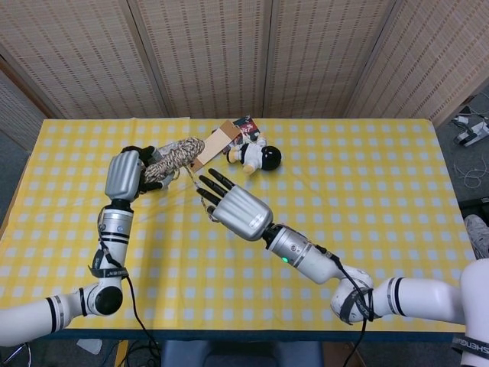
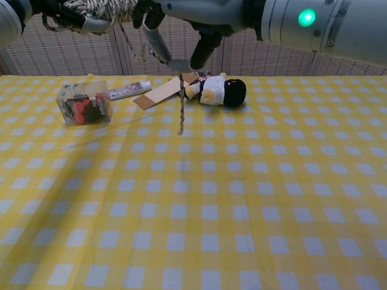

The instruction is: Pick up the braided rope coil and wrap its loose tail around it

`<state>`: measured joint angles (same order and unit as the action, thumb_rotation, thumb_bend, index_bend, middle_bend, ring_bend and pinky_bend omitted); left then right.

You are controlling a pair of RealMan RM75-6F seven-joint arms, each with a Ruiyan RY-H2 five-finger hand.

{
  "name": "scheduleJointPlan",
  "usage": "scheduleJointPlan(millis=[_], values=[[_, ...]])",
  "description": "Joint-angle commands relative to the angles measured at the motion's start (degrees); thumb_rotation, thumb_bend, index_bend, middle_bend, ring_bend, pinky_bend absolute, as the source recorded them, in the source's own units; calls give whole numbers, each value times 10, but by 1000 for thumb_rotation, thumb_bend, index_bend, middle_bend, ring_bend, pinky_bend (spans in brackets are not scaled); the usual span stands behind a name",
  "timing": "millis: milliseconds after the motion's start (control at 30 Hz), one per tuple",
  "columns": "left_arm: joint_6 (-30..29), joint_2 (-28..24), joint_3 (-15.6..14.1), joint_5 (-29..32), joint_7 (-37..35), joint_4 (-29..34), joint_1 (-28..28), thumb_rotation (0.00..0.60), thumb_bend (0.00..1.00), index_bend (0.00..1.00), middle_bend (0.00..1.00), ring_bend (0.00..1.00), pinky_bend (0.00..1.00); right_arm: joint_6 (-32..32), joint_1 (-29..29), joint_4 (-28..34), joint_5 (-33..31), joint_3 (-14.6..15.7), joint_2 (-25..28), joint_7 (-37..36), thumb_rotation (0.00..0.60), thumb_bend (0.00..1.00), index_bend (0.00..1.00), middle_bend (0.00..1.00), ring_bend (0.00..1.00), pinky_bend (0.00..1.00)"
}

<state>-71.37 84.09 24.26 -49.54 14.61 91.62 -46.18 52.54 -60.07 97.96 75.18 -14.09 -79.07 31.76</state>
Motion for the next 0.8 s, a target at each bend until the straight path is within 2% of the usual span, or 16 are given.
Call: scheduleJointPlan(millis=[33, 333, 567, 733, 800], values=[[4, 11, -18, -14, 16, -7, -3, 548, 250, 735, 704, 558, 246, -1, -9, 11, -13, -15, 2, -1, 600, 368, 642, 174, 0, 0], [13, 43, -61, -67, 22, -14, -3, 554, 250, 731, 704, 558, 237, 9, -25, 2, -45, -48, -11, -21, 600, 368, 643, 174, 0, 0], [38, 44, -81, -131, -47, -9, 7, 571, 250, 730, 704, 558, 218, 11, -36, -33, -64, -62, -21, -40, 600, 369, 643, 174, 0, 0], [46, 38, -90, -169, -80, -4, 12, 576, 250, 730, 704, 558, 193, 13, -38, -55, -72, -63, -28, -53, 600, 369, 643, 174, 0, 0], [57, 32, -93, -186, -113, 3, 14, 588, 250, 730, 704, 558, 179, 13, -37, -65, -76, -62, -29, -59, 600, 368, 643, 174, 0, 0]])
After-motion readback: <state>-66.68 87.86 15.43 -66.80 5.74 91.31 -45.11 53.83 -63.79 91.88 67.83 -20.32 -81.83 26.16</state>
